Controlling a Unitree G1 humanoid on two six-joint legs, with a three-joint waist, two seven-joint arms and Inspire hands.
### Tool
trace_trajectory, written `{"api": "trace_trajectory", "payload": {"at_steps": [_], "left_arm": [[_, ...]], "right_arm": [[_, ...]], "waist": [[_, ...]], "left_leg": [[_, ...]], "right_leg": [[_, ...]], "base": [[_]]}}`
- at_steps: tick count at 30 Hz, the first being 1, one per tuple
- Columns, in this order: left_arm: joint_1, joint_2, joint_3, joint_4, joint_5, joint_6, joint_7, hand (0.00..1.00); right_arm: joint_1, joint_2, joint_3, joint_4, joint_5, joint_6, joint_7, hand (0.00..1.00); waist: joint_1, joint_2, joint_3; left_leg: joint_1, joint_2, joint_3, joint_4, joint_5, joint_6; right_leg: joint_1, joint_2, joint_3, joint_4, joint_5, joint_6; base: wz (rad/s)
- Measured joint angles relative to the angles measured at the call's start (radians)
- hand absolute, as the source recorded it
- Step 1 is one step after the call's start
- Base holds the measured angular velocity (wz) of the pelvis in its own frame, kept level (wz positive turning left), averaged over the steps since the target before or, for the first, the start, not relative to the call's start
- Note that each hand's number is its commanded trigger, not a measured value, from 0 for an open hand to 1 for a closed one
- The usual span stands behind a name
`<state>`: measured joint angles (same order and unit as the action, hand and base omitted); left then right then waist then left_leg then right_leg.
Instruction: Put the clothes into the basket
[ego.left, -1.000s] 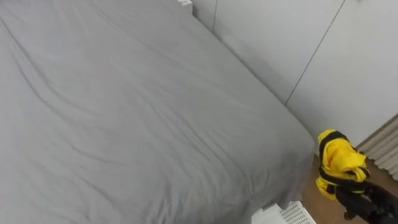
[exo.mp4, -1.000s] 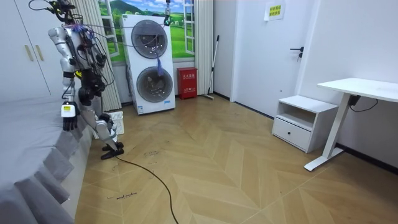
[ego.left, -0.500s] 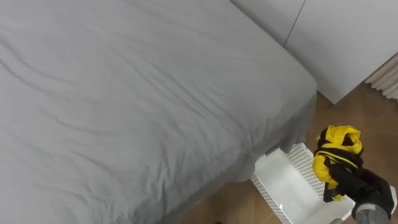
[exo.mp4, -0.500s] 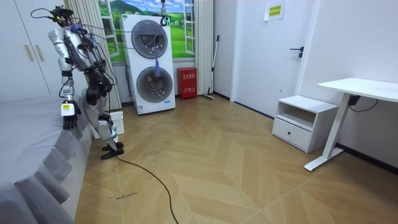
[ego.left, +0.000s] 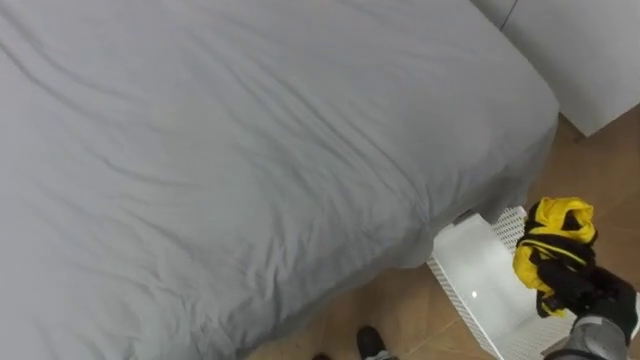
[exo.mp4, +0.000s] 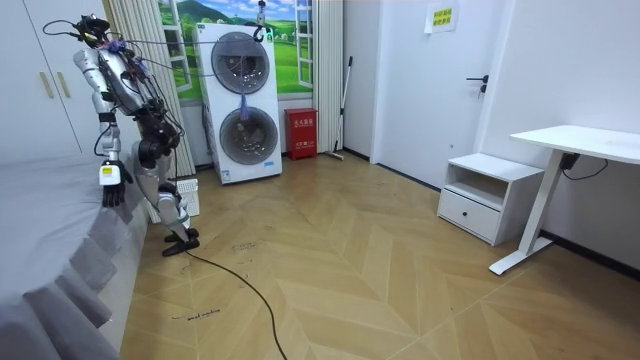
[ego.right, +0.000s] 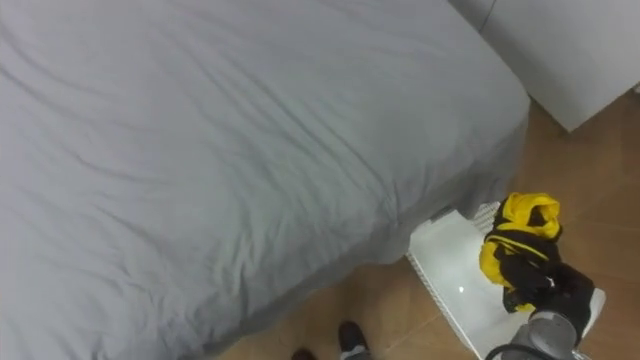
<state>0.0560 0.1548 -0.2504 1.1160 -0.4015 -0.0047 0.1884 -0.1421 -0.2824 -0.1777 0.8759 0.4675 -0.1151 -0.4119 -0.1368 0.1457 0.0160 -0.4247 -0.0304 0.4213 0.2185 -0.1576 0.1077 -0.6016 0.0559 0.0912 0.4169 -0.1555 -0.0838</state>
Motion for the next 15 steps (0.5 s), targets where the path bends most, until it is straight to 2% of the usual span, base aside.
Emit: {"api": "trace_trajectory", "payload": {"at_steps": [4, 10, 15], "left_arm": [[-0.003, 0.000, -0.011, -0.009, 0.000, -0.007, 0.000, 0.00], [-0.003, 0.001, -0.031, -0.007, 0.000, -0.020, -0.003, 0.00], [-0.003, 0.003, -0.051, -0.004, 0.000, -0.032, -0.005, 0.00]], "right_arm": [[-0.001, 0.000, 0.010, 0.045, 0.001, -0.001, 0.001, 0.00], [-0.019, -0.001, 0.010, 0.064, 0.002, -0.019, 0.010, 0.00], [-0.028, -0.005, 0.010, 0.074, 0.000, -0.020, 0.020, 0.00]], "waist": [[0.003, -0.001, 0.0008], [0.000, -0.007, 0.0042], [0.000, -0.006, 0.0035]], "left_leg": [[-0.001, -0.002, -0.016, 0.000, 0.000, 0.000], [-0.001, -0.005, -0.014, 0.002, 0.000, 0.000], [-0.001, -0.005, -0.012, 0.002, 0.000, 0.000]], "right_leg": [[0.001, -0.006, -0.019, 0.009, -0.006, -0.003], [0.000, -0.009, -0.019, 0.014, -0.018, -0.003], [0.001, -0.010, -0.020, 0.013, -0.018, -0.003]], "base": [[0.16], [0.01], [0.00]]}}
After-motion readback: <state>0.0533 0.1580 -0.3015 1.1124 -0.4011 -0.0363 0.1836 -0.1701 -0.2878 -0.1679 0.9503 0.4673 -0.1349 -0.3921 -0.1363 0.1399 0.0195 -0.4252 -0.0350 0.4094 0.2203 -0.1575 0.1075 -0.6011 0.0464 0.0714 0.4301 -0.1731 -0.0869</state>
